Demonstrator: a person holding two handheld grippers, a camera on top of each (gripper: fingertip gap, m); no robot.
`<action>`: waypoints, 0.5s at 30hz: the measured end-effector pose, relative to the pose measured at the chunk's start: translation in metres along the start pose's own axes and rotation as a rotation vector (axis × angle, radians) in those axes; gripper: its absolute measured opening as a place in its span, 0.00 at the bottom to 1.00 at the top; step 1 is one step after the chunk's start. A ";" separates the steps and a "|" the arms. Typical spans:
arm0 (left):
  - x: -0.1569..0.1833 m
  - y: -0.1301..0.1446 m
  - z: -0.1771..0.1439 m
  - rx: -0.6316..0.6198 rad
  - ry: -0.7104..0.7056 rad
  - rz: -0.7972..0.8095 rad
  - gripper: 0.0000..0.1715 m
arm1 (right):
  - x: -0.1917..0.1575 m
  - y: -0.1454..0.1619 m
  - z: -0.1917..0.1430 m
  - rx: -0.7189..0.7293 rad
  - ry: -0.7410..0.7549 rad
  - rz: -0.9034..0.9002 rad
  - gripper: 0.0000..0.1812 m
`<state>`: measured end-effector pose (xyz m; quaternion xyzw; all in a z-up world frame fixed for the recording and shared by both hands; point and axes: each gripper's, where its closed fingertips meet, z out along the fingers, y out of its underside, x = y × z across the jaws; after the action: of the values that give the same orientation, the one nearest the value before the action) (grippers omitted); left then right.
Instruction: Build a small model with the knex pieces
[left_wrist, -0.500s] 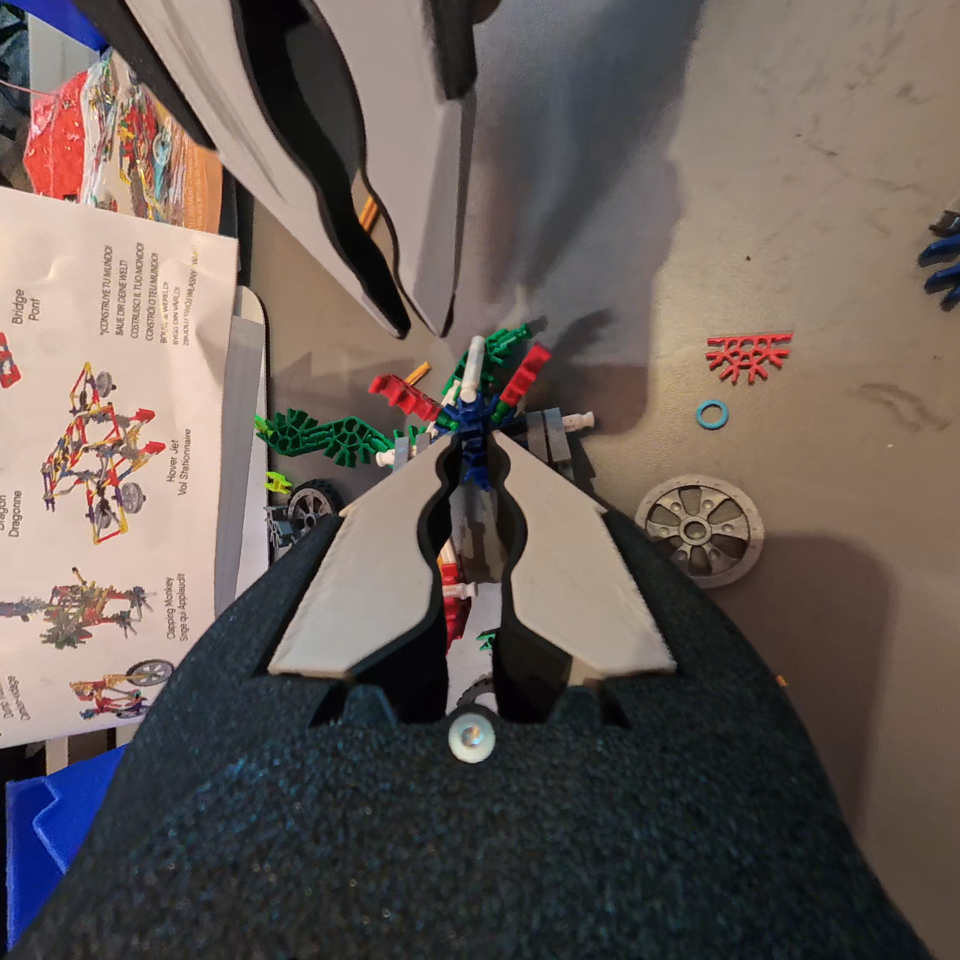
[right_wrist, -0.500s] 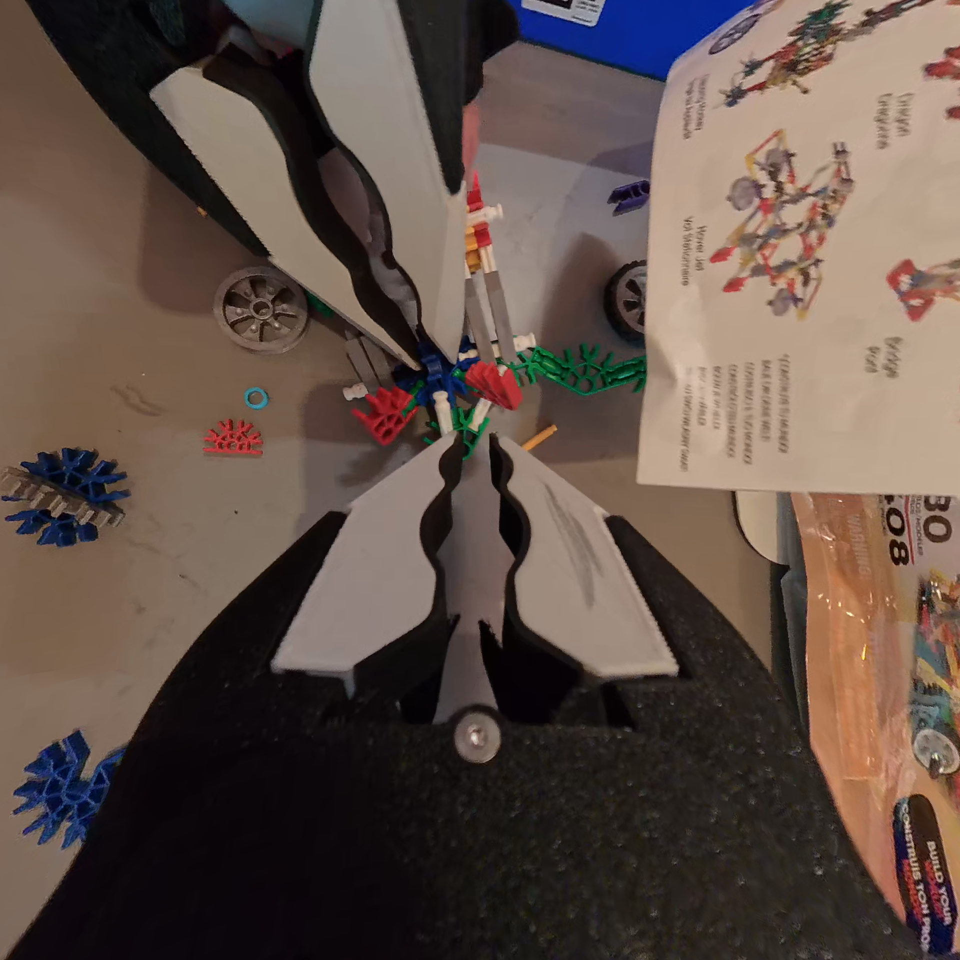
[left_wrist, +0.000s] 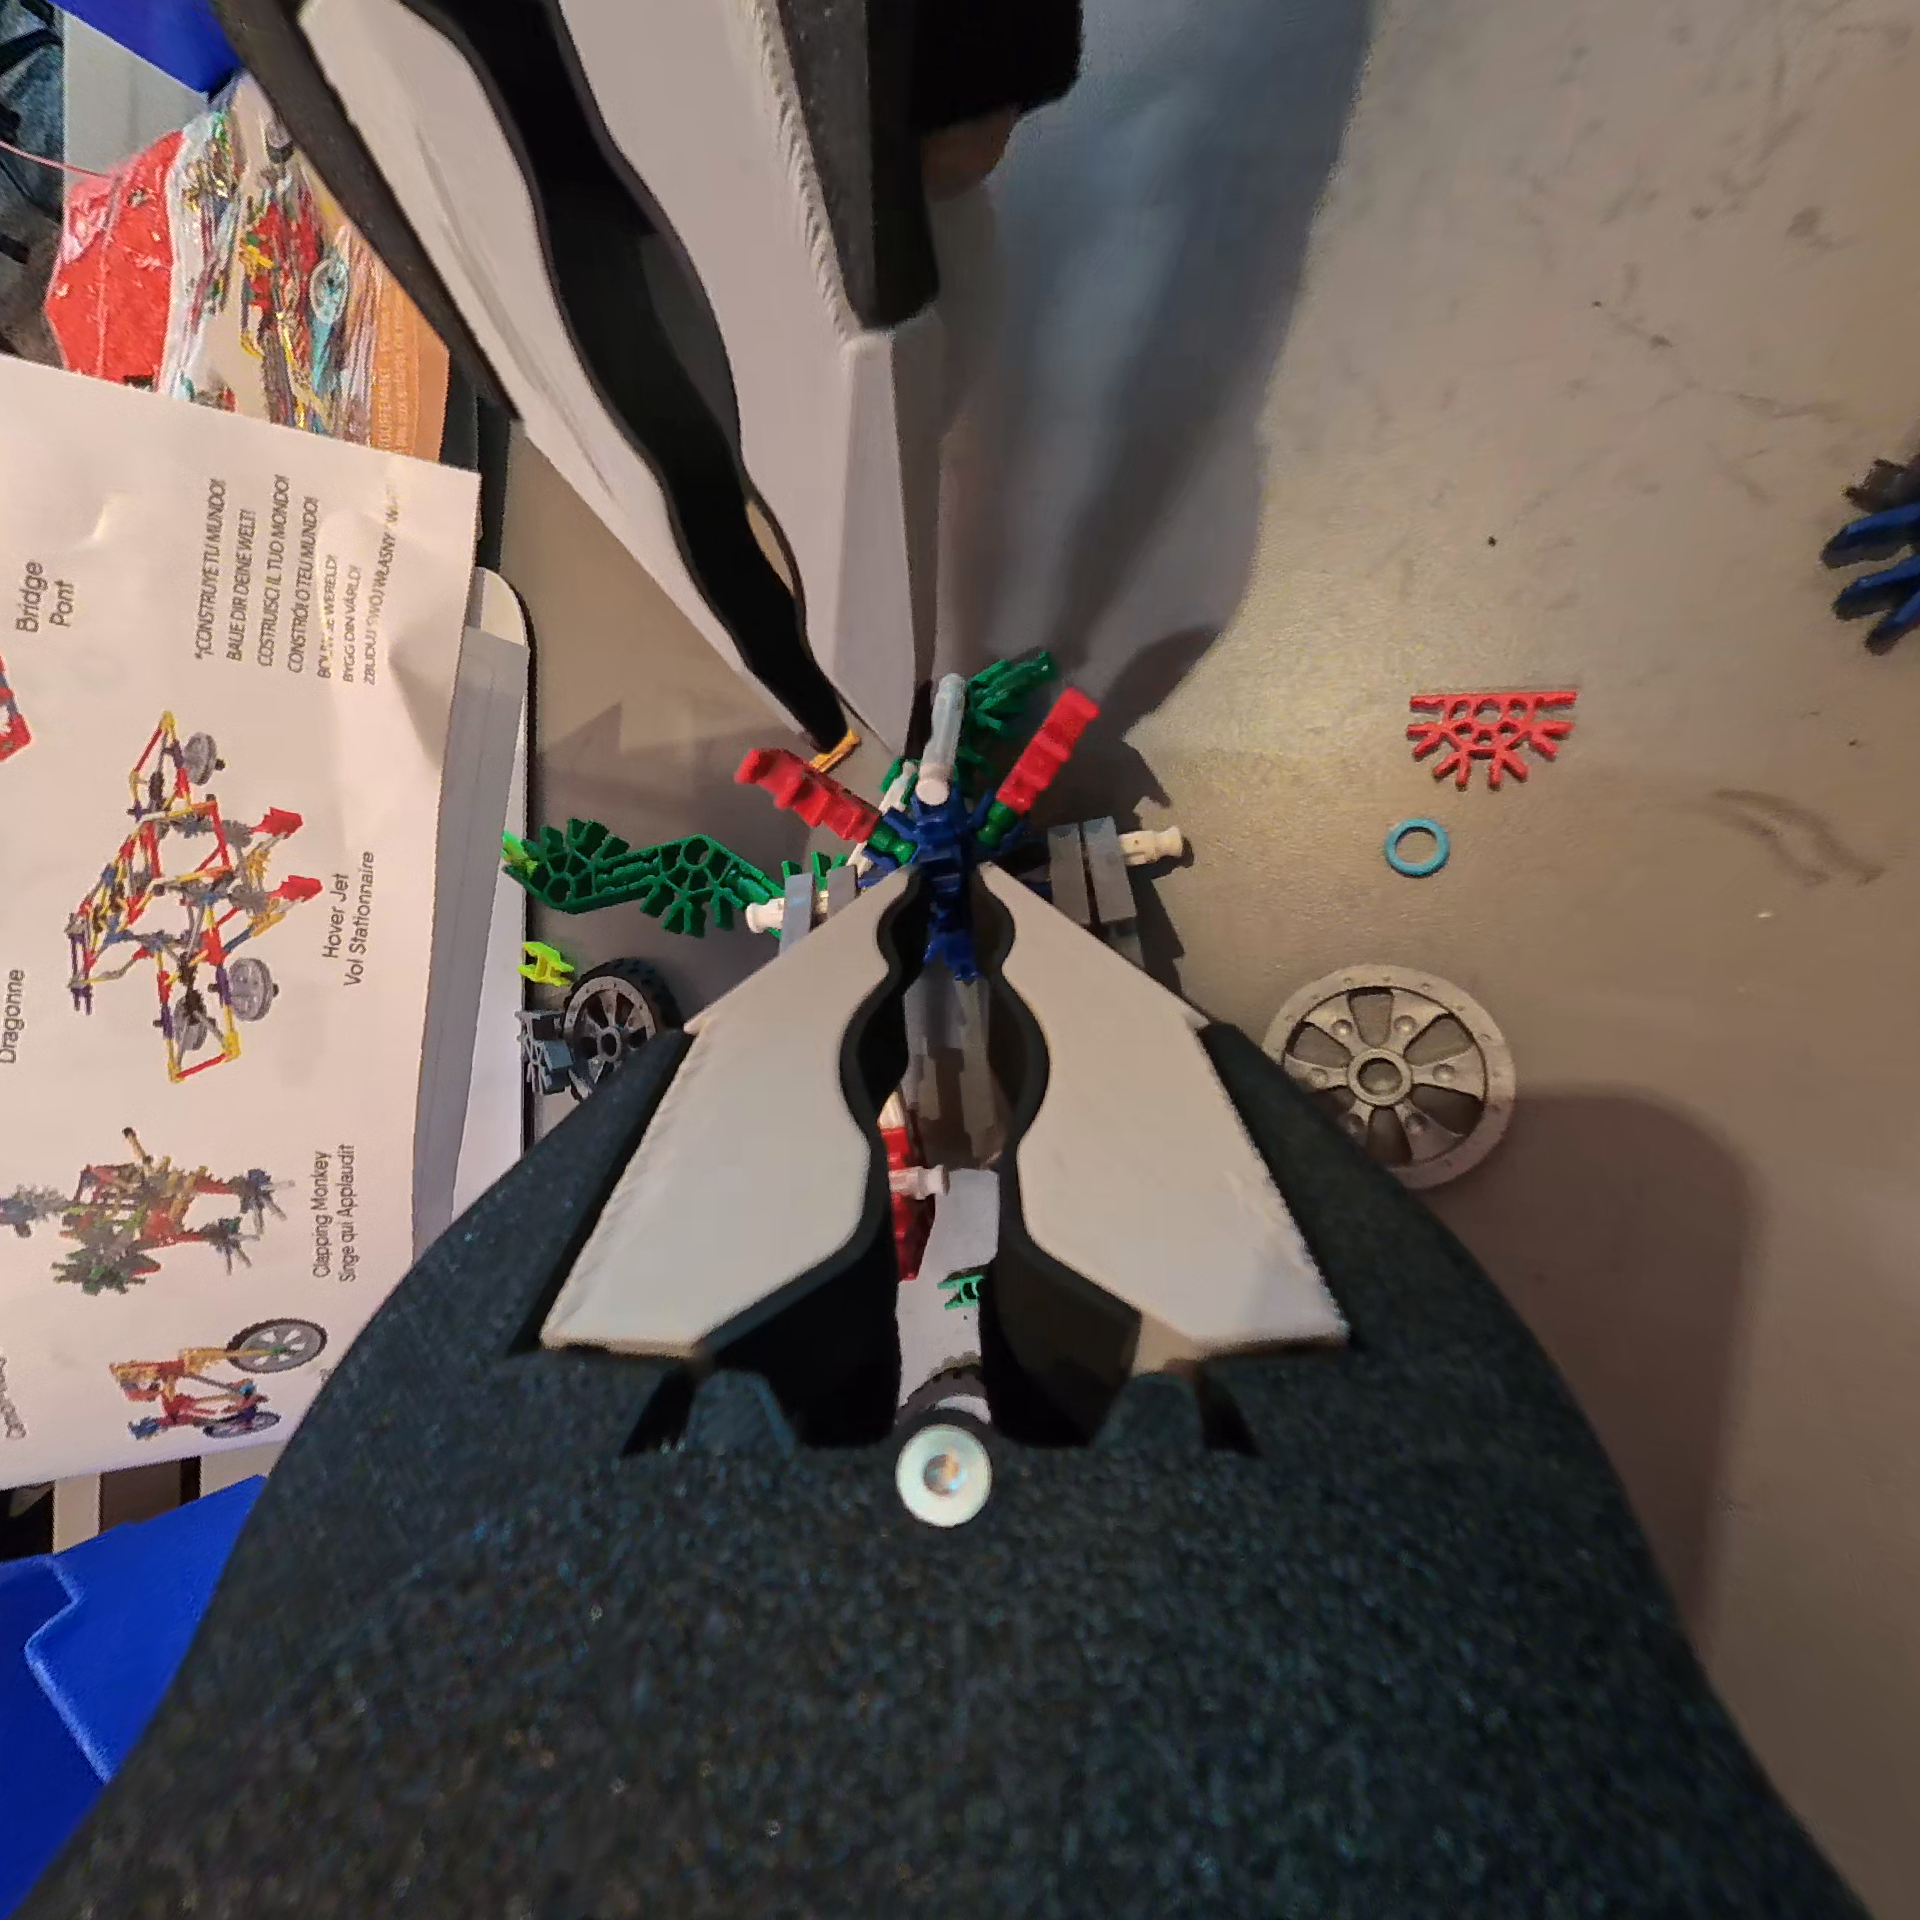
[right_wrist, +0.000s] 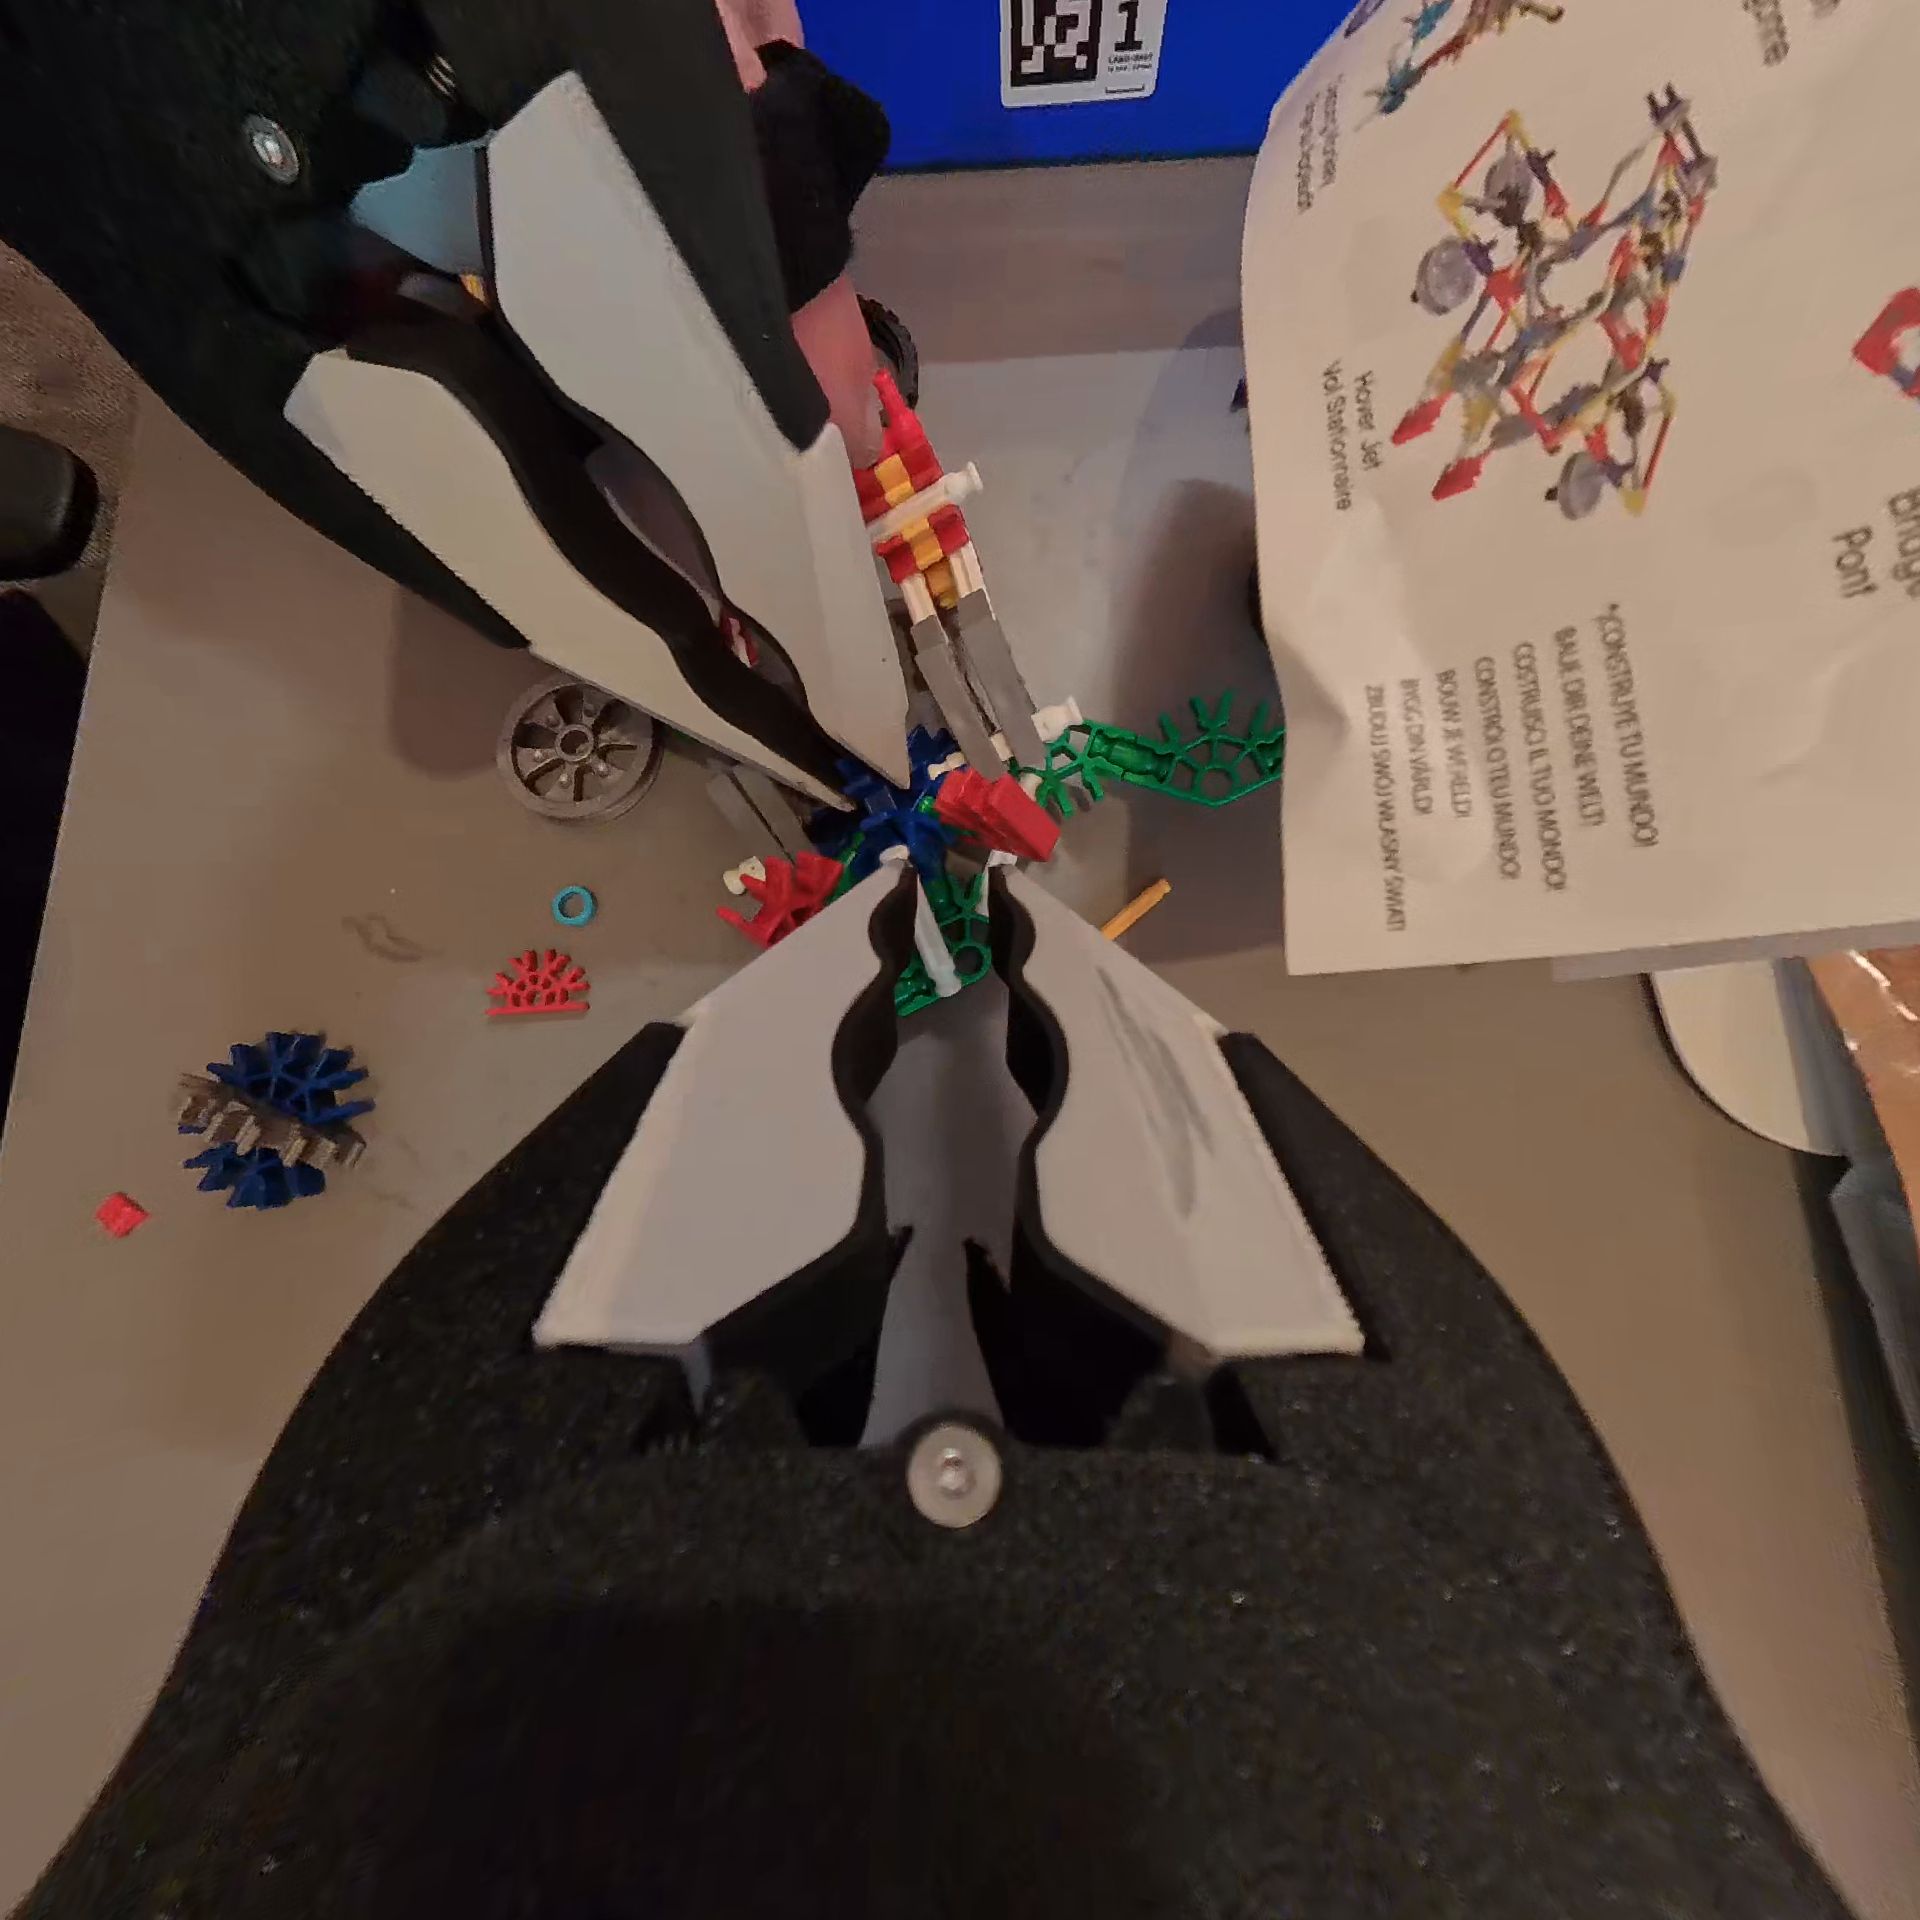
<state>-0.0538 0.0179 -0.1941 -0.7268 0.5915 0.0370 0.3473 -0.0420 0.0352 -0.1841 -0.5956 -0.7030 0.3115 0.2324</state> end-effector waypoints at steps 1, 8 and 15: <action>0.000 0.000 0.000 0.001 0.002 0.000 0.04 | 0.000 0.001 0.001 0.003 -0.011 0.014 0.07; -0.001 -0.002 0.002 0.000 0.000 -0.001 0.04 | -0.006 0.002 0.006 0.021 -0.071 0.049 0.04; -0.002 -0.003 0.003 -0.007 -0.007 0.010 0.04 | -0.008 0.001 0.009 0.039 -0.114 0.106 0.04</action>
<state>-0.0509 0.0212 -0.1944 -0.7249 0.5937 0.0432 0.3466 -0.0459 0.0259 -0.1905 -0.6085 -0.6766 0.3703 0.1867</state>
